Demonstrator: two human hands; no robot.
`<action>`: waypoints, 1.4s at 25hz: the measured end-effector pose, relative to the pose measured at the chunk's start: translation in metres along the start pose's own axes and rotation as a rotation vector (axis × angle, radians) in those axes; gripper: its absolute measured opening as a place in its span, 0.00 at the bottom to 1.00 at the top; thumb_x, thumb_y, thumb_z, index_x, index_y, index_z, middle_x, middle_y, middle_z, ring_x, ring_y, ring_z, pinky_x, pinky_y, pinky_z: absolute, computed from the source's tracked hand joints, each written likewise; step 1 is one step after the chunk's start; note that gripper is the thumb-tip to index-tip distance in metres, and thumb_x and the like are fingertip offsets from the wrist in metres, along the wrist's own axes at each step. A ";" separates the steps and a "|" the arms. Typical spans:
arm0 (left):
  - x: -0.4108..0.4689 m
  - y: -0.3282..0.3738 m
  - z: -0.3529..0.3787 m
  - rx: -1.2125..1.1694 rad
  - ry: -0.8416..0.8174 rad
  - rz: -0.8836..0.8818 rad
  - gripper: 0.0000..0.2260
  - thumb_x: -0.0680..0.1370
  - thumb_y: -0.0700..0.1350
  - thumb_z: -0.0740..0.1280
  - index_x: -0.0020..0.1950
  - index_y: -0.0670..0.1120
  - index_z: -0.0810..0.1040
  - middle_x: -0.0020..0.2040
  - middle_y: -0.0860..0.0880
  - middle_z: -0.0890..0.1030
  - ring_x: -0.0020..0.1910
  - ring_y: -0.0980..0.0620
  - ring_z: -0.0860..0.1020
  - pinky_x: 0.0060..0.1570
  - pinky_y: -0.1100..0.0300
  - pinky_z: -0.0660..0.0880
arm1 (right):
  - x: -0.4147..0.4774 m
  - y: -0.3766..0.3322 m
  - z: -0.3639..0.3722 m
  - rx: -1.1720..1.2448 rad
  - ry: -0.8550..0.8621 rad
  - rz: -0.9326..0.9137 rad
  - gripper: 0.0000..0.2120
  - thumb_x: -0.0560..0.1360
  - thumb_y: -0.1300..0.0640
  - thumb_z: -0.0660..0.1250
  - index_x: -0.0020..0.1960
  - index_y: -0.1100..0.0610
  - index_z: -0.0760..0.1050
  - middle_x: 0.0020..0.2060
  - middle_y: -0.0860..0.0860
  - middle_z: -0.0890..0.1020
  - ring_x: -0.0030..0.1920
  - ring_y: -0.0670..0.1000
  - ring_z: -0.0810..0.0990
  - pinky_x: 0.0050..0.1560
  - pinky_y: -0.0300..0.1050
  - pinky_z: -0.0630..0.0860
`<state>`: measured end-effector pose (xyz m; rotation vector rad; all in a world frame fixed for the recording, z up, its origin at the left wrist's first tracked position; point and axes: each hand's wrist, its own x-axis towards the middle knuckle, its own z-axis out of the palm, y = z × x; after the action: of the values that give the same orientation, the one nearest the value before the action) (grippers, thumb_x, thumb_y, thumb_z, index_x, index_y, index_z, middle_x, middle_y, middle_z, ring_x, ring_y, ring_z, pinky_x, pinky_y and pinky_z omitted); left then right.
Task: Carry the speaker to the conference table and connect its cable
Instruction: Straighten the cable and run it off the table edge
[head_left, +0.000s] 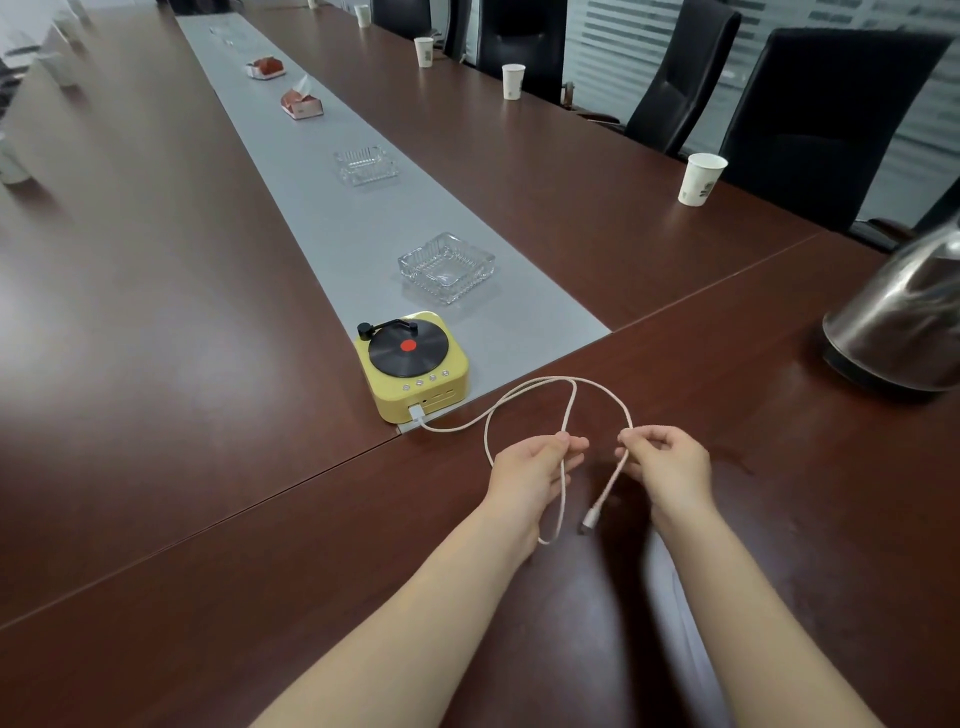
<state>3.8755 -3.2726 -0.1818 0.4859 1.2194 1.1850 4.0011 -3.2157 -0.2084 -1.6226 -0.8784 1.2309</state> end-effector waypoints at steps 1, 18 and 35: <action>-0.001 0.001 0.002 0.007 0.005 -0.008 0.11 0.81 0.41 0.59 0.42 0.44 0.78 0.45 0.51 0.81 0.45 0.58 0.79 0.47 0.69 0.74 | -0.008 -0.005 0.000 0.173 -0.061 0.073 0.07 0.75 0.69 0.63 0.42 0.59 0.72 0.36 0.57 0.78 0.30 0.49 0.80 0.33 0.39 0.79; -0.059 0.004 0.015 0.151 0.179 0.053 0.08 0.74 0.33 0.62 0.42 0.45 0.76 0.33 0.46 0.78 0.32 0.49 0.77 0.45 0.52 0.76 | -0.115 -0.023 -0.015 0.426 -0.446 0.248 0.11 0.79 0.62 0.58 0.47 0.62 0.78 0.23 0.49 0.72 0.15 0.42 0.60 0.20 0.31 0.51; -0.135 0.018 0.016 0.279 0.281 0.054 0.10 0.76 0.50 0.64 0.42 0.48 0.82 0.25 0.50 0.75 0.13 0.51 0.64 0.19 0.66 0.61 | -0.205 -0.024 -0.038 0.284 -0.672 0.154 0.12 0.79 0.62 0.58 0.39 0.63 0.75 0.23 0.51 0.72 0.16 0.43 0.61 0.19 0.32 0.52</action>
<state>3.8963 -3.3810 -0.1005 0.5749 1.6352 1.1602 3.9849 -3.4015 -0.1130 -1.0653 -0.9273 1.9678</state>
